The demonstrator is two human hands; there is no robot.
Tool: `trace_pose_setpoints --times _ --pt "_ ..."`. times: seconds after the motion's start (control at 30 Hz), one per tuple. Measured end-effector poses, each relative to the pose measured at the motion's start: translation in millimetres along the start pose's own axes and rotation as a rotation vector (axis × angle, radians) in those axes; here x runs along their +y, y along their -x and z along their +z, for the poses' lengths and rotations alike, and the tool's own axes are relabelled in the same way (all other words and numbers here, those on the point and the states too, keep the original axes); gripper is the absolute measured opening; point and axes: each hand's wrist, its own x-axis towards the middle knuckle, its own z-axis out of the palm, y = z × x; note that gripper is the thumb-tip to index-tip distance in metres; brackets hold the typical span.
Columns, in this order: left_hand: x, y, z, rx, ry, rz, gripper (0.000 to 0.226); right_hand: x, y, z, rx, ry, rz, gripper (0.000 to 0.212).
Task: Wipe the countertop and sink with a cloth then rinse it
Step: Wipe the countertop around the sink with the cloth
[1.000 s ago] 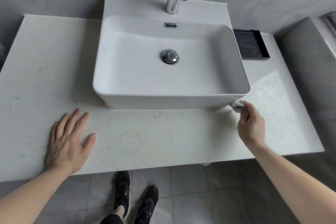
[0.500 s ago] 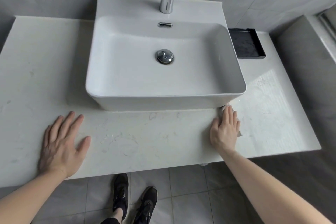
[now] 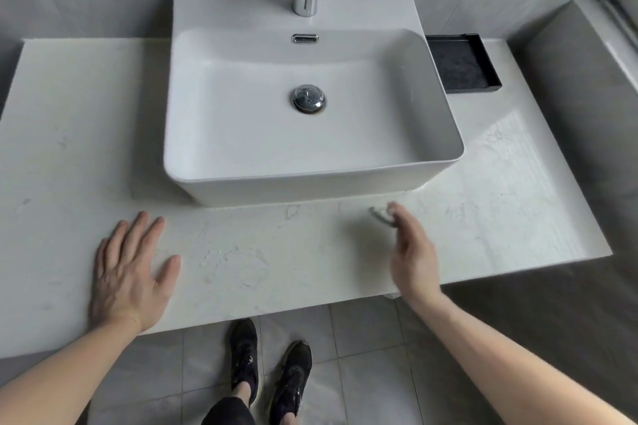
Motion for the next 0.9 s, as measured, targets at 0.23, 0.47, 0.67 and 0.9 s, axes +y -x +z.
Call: trace_pose_setpoints --times 0.23,0.47,0.67,0.9 --pt "0.2 -1.0 1.6 0.015 0.008 0.006 0.073 95.8 -105.7 -82.1 0.1 0.366 0.43 0.047" --pt "-0.8 -2.1 4.5 0.027 0.008 0.008 0.073 86.6 -74.7 -27.4 -0.006 0.452 0.362 0.058" --pt "0.8 -2.5 2.8 0.027 0.01 0.001 0.073 28.1 7.5 23.4 -0.171 0.367 0.009 0.067" --pt "0.4 -2.4 1.7 0.024 0.007 0.0 0.073 14.3 4.3 -11.3 -0.156 0.089 -0.041 0.056"
